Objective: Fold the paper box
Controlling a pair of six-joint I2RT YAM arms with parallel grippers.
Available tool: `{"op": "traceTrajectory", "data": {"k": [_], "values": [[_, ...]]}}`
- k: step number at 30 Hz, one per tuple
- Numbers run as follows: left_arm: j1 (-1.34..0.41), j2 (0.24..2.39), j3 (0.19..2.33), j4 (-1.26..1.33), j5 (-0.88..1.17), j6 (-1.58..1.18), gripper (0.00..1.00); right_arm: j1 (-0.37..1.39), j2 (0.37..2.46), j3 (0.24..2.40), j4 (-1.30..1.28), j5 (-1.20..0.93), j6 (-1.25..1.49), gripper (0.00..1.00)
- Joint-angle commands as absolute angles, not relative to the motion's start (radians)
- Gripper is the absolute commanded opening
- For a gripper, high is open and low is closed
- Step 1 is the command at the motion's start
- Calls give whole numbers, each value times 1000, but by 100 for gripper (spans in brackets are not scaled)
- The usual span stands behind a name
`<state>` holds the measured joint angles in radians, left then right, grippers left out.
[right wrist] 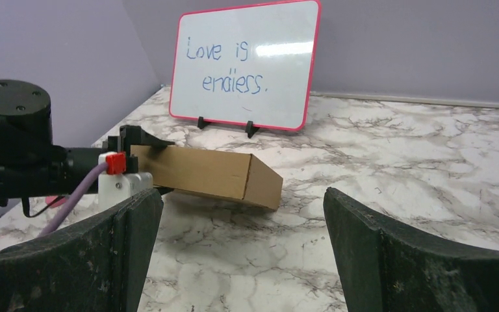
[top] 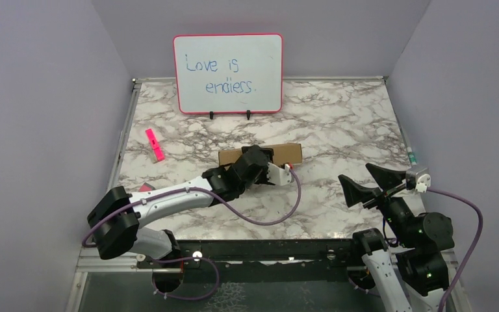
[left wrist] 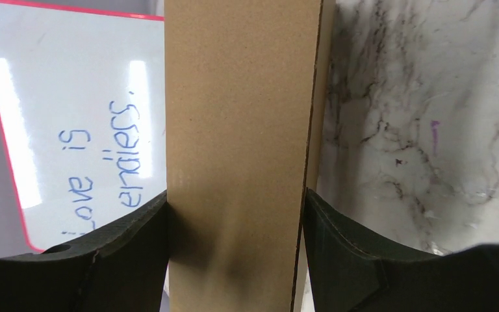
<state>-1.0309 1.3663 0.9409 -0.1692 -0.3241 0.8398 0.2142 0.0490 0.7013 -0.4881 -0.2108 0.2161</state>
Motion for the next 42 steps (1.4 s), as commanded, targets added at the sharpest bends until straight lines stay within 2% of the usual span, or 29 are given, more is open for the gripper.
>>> {"op": "traceTrajectory", "data": {"k": [1,6,16,25,31,34,42], "values": [[-1053,1314,795,269,-441,999,44,215,33,691,-483,-217,210,100],[-1078,1323,661,329,-364,998,46,215,32,690,-483,-216,210,100],[-1191,1316,594,232,-416,901,75,216,33,689,-482,-218,207,99],[-1227,1263,656,33,-254,820,99,215,35,687,-482,-213,209,99],[-1229,1250,694,-29,-145,713,99,215,45,686,-482,-209,208,99],[-1214,1258,708,36,-173,648,99,215,52,686,-482,-202,210,99],[-851,1313,846,76,-100,298,99,215,68,689,-485,-178,214,99]]}}
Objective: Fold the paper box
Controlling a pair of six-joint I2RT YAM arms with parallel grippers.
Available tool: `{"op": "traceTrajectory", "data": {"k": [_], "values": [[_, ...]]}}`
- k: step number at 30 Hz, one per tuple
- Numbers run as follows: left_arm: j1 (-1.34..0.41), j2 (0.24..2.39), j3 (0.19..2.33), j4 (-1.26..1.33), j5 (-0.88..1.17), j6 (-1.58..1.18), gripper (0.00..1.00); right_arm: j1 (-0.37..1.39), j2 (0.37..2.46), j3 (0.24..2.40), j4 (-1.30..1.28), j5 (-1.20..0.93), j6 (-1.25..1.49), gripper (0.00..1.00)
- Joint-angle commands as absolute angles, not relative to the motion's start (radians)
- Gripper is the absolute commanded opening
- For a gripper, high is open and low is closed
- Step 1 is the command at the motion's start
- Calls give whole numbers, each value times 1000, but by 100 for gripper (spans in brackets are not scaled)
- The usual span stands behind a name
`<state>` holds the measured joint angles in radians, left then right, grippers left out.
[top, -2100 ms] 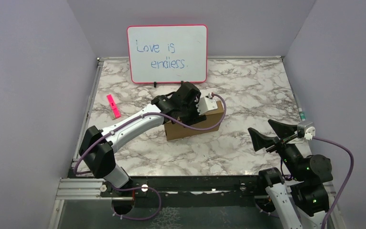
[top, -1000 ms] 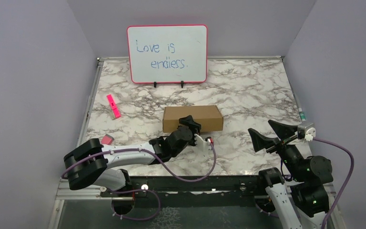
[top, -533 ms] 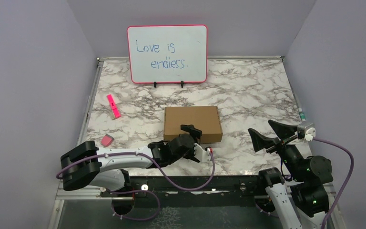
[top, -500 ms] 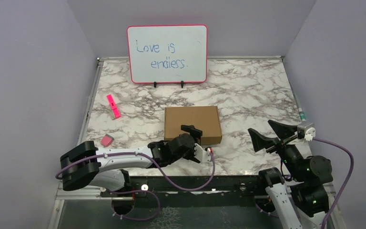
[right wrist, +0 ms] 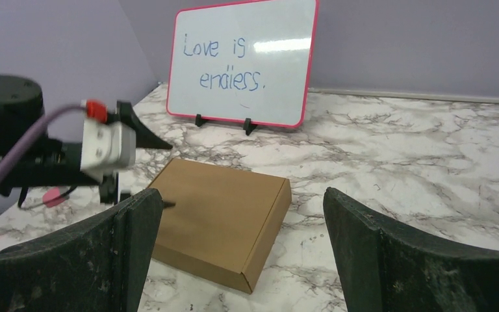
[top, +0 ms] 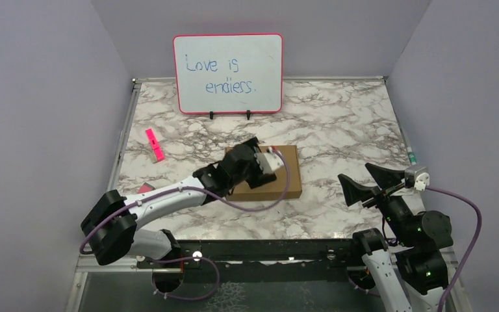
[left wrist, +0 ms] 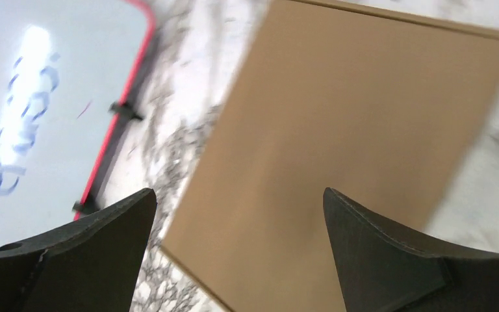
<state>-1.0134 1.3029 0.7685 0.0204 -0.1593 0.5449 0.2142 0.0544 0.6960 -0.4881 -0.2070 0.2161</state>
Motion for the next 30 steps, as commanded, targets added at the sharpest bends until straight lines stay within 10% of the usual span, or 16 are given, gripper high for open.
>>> {"op": "traceTrajectory", "data": {"k": [1,16,30], "values": [[-805,1313,861,68,-96,255,99,215,68,687,-485,-173,215,99],[-265,959,772,40,-79,-195,99,215,98,690,-494,-121,224,99],[-227,414,653,-226,-246,-202,99,215,133,692,-504,-69,227,99]]}}
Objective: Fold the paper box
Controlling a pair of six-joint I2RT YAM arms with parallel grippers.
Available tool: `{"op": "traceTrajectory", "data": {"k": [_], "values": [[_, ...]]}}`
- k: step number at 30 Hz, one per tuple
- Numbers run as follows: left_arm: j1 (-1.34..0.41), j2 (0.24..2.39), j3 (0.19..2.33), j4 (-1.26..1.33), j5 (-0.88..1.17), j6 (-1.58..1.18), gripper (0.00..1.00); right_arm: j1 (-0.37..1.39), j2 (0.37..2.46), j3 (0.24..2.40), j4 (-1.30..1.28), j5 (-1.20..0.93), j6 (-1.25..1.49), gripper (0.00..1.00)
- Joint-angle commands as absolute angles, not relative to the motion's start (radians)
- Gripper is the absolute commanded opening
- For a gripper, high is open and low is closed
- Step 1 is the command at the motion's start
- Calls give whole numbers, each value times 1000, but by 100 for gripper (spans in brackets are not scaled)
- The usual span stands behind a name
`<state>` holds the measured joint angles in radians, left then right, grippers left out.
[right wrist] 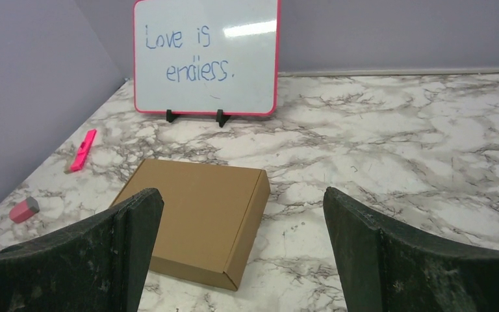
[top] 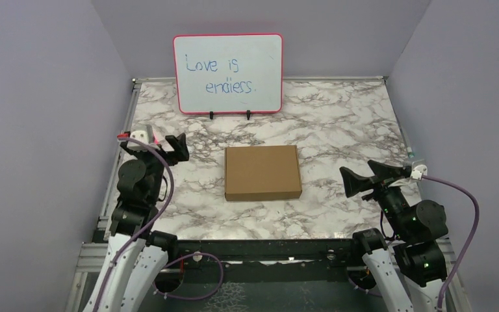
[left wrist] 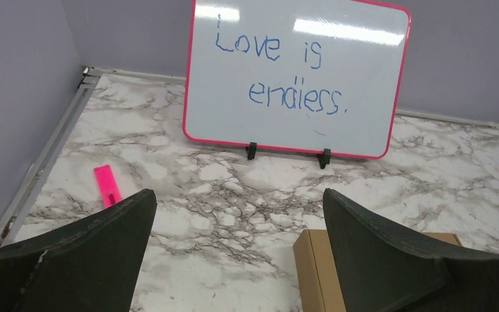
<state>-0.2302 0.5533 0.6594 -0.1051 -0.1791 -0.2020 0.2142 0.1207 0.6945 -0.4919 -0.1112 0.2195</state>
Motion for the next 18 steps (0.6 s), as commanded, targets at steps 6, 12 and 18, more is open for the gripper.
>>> {"op": "traceTrajectory", "data": {"k": [6,12,18], "values": [[-236,204,635,-278,-233,-187,99,215,144,694,-506,-60,227,99],[-260,92,582,-283,-331,-196,99,215,141,694,-508,-53,230,99],[-279,102,580,-290,-328,-202,99,215,143,693,-507,-49,232,99]]}}
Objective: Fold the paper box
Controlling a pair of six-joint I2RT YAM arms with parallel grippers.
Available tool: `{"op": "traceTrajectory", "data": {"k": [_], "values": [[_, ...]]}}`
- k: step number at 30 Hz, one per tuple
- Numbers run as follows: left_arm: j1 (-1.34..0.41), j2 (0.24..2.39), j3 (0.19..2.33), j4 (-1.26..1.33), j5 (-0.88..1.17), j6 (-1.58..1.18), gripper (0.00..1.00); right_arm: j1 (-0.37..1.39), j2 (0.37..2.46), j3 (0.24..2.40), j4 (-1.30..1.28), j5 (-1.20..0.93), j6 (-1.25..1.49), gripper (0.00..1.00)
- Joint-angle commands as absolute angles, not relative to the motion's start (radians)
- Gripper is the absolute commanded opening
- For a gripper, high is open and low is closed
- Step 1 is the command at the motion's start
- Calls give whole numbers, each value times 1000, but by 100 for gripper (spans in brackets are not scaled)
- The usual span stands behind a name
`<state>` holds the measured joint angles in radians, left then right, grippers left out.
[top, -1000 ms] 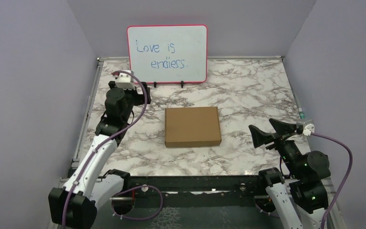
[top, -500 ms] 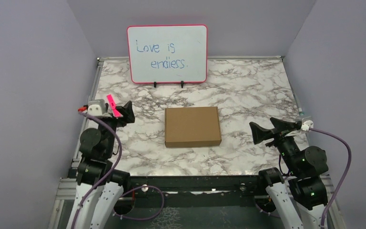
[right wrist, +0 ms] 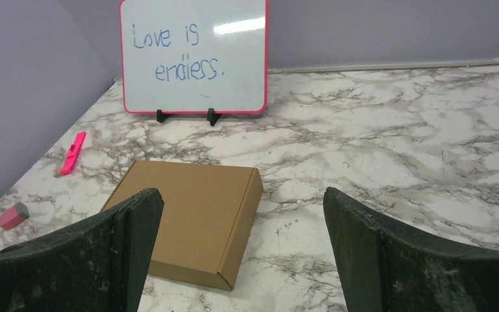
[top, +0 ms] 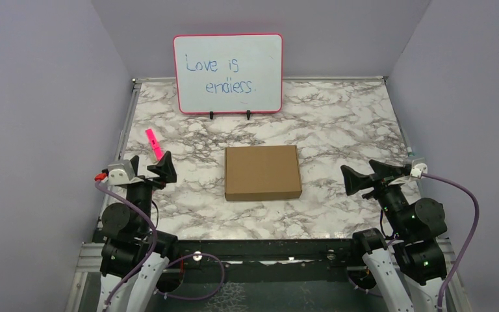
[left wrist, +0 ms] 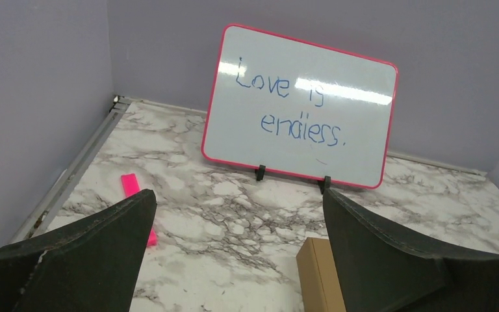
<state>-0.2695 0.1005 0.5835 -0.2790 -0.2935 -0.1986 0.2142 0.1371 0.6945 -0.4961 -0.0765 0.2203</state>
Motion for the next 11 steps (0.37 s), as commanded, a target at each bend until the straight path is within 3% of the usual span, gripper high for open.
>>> {"op": "traceTrajectory", "data": {"k": [1,11], "values": [[-279,101,579,-290,-329,-202,99,215,142,694,-509,-48,232,99],[-285,111,582,-288,-328,-212,99,215,140,693,-508,-49,232,99]]}}
